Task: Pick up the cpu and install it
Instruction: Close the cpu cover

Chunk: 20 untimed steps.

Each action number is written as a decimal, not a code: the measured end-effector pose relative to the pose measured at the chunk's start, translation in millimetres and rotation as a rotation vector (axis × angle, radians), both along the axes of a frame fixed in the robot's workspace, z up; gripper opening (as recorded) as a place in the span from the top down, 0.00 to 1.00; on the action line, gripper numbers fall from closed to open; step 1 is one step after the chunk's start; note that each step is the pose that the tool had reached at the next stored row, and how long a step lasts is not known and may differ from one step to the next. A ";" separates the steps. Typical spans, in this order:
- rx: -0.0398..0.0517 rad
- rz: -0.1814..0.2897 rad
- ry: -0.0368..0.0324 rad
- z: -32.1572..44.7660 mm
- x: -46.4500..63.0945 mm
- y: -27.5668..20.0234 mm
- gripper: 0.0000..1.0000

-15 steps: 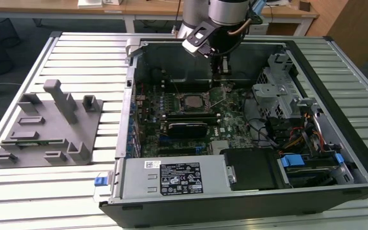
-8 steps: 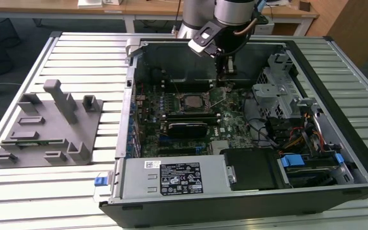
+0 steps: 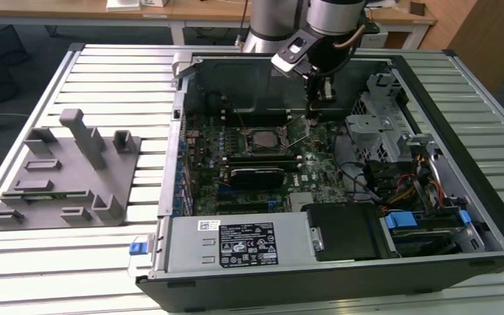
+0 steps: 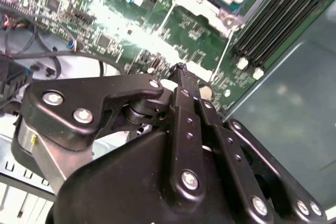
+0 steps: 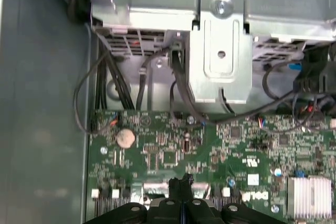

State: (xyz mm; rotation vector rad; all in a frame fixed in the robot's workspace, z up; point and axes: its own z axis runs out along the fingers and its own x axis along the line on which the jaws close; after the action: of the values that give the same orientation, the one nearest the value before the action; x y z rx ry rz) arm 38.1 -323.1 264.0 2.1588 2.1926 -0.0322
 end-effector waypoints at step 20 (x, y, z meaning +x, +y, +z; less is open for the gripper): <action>0.0001 0.000 0.0106 -24.5 20.8 0.2 0.89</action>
State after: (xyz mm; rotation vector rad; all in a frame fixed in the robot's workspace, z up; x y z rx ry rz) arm 58.9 -322.9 239.5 2.1638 2.1983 -0.0437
